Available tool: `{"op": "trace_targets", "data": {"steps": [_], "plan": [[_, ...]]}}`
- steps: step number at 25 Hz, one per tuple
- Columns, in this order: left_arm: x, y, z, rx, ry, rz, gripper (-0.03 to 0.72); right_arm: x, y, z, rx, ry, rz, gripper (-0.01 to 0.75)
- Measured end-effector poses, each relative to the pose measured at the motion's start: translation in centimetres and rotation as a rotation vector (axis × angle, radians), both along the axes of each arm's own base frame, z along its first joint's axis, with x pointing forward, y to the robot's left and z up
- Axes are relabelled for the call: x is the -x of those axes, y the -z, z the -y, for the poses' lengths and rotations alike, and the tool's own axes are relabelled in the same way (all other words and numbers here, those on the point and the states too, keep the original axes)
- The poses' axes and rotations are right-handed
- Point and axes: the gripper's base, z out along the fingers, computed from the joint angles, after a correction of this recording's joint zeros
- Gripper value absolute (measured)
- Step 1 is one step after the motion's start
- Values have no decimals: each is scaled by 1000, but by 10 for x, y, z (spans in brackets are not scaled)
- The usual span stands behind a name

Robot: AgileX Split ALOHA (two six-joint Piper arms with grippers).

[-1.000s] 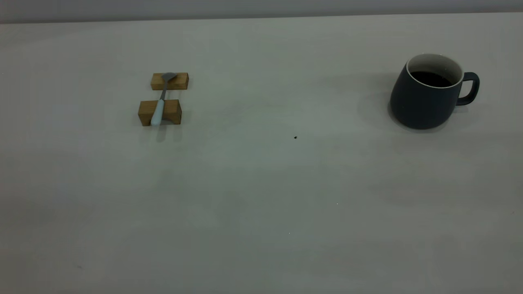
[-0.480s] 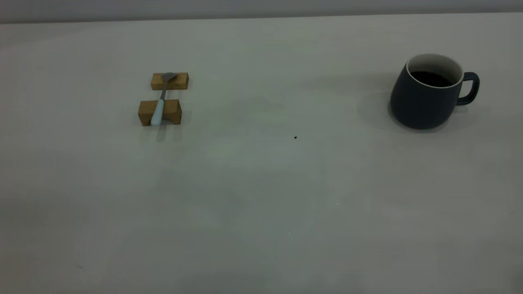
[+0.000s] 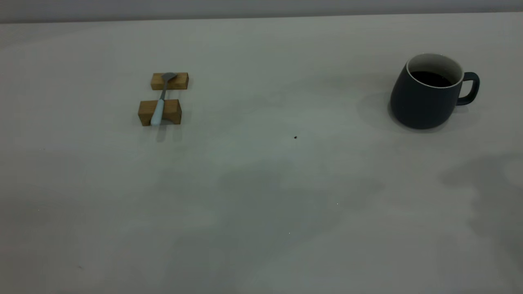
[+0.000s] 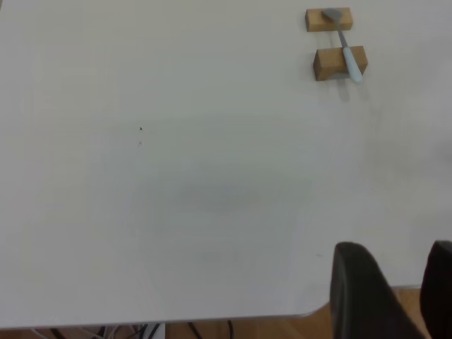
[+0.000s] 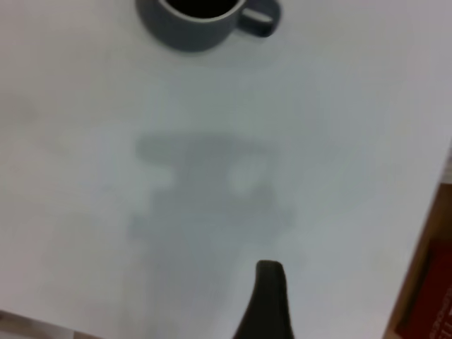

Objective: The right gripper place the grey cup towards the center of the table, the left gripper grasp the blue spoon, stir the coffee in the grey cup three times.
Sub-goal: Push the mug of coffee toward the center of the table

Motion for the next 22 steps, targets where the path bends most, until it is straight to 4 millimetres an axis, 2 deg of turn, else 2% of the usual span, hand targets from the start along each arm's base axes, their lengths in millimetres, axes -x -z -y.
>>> {"op": "trace_targets", "data": {"steps": [9,15,22], "plan": [[0,0,0,0,0,0,293,-67,73,-10,45,-209,-157,724],[0,0,0,0,0,0,293,-111,109,-14,88,-347,-228,716],[0,0,0,0,0,0,293,-145,154,-12,186,-490,-308,709]]}}
